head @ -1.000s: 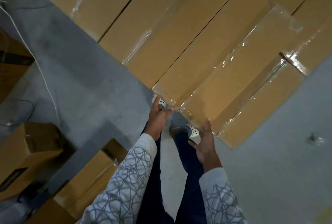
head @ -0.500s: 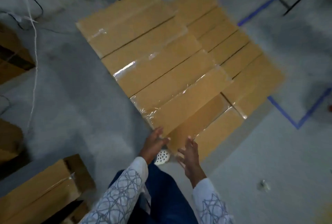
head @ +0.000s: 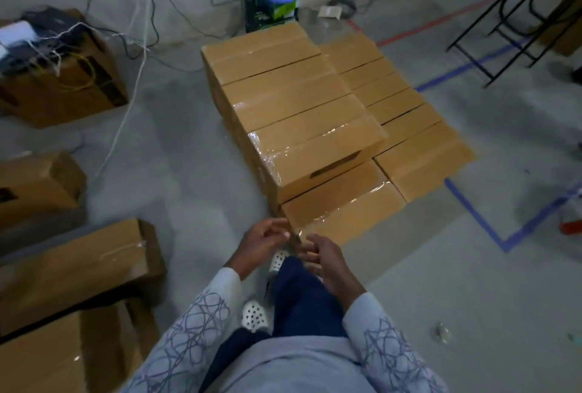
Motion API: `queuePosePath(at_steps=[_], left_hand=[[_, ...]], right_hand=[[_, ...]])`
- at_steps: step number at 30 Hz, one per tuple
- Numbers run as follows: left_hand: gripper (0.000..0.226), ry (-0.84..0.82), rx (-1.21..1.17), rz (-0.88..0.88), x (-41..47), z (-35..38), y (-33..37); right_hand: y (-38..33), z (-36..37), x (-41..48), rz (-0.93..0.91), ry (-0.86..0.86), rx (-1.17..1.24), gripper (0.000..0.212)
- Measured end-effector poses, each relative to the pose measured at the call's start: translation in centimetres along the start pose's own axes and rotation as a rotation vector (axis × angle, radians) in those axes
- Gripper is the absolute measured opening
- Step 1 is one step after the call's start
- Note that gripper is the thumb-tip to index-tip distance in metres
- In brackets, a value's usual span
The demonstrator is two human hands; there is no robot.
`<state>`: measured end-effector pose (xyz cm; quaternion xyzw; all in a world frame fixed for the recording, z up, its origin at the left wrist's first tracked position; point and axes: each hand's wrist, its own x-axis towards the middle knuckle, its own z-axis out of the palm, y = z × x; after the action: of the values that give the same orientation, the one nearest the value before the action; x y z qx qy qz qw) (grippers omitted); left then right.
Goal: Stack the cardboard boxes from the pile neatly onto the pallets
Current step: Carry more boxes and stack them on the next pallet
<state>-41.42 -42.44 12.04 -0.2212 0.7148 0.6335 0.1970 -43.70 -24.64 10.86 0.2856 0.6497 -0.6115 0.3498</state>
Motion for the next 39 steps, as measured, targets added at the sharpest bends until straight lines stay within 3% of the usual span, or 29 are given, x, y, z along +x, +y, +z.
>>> queuePosePath(at_steps=[5, 10, 14, 19, 23, 33, 39], left_hand=[[0.028, 0.144, -0.075, -0.004, -10.0, 3.8, -4.9], [0.023, 0.410, -0.311, -0.055, -18.0, 10.4, -9.8], [0.028, 0.616, -0.517, -0.129, -23.4, 17.1, -14.2], [0.022, 0.729, -0.550, -0.175, -31.2, 23.3, -18.5], [0.028, 0.883, -0.604, -0.210, -36.6, 25.9, -21.2], [0.018, 1.206, -0.761, -0.283, -54.3, 29.1, -30.9], [0.018, 1.355, -0.753, -0.234, -63.3, 27.0, -35.4]], right_hand=[[3.8, -0.8, -6.9, -0.027, -0.321, -0.382, 0.037], [6.3, -3.3, -10.3, -0.126, -0.421, -0.549, 0.025], [11.8, -8.1, -13.3, -0.455, -0.411, -0.795, 0.006], [19.9, -12.0, -19.3, -0.572, -0.732, -0.983, 0.011], [23.8, -12.7, -23.0, -0.474, -0.850, -1.089, 0.009], [35.5, -8.8, -32.3, -0.396, -1.105, -1.364, 0.008], [43.4, -3.6, -39.0, -0.308, -1.262, -1.518, 0.026]])
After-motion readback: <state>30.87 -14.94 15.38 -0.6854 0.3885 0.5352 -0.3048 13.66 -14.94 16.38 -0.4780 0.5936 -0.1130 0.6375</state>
